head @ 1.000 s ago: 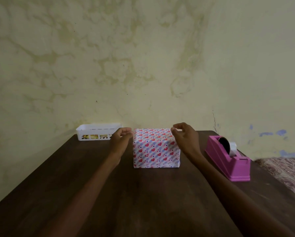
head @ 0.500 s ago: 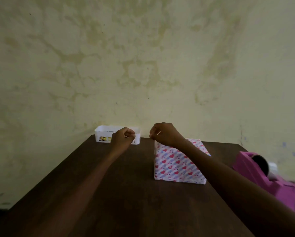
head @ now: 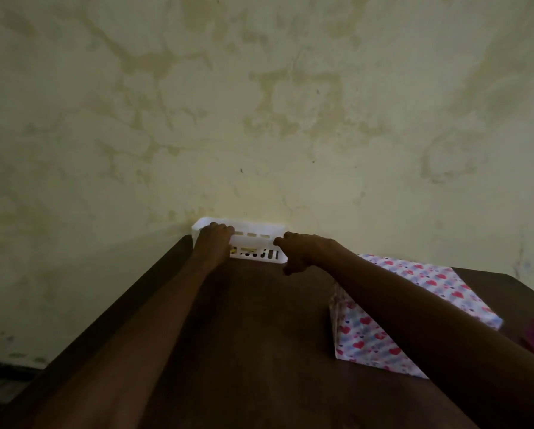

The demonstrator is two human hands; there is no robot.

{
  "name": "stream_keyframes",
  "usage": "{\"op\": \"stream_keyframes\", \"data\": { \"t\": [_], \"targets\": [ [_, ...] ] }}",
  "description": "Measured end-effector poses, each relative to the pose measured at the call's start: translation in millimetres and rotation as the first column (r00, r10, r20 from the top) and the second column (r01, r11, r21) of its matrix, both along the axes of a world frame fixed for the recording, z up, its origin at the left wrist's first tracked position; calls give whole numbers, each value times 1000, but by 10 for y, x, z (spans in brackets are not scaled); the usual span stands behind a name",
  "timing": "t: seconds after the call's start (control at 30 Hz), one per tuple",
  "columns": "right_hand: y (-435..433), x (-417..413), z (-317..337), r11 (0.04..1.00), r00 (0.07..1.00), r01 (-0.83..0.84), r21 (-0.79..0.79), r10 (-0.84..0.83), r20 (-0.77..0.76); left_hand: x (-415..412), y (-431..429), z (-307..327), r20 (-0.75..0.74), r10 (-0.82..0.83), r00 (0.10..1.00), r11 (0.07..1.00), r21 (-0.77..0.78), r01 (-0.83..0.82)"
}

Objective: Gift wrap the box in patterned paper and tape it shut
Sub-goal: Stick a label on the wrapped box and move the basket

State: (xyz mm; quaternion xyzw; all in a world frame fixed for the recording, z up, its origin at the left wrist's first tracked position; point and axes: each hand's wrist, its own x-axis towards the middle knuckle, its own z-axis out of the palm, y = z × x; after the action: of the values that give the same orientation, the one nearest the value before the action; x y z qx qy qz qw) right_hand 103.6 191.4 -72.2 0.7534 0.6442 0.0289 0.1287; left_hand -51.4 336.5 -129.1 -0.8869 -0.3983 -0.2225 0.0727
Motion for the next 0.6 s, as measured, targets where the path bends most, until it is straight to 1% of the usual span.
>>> {"op": "stream_keyframes", "data": {
  "t": [0.1, 0.2, 0.27, 0.4, 0.5, 0.57, 0.6],
  "targets": [
    [26, -35, 32, 1000, 1000, -9, -13, 9, 3, -44, -51, 4, 91, -31, 995, 1000, -2, 31],
    [-60, -84, 106, 998, 1000, -12, -61, 13, 20, -172, -250, 56, 141, -43, 989, 990, -131, 61],
    [-155, -122, 163, 997, 999, -32, -63, 33, 14, -327, -460, 88, 153, -68, 986, 983, -157, 93],
    [-436, -343, 214, 991, 986, -105, 84, 115, -118, -746, -1011, 73, 169, -112, 979, 972, -188, 144],
    [-616, -609, 155, 978, 967, -139, 154, 168, -191, -1078, -1404, 85, 145, -121, 982, 980, -142, 142],
    [-706, -761, 110, 969, 951, -186, 162, 219, -220, -1319, -1639, 81, 129, -127, 984, 989, -55, 135],
    [-744, -824, 93, 964, 942, -211, 161, 245, -231, -1430, -1726, 72, 132, -135, 982, 989, -41, 142]
  ]
}}
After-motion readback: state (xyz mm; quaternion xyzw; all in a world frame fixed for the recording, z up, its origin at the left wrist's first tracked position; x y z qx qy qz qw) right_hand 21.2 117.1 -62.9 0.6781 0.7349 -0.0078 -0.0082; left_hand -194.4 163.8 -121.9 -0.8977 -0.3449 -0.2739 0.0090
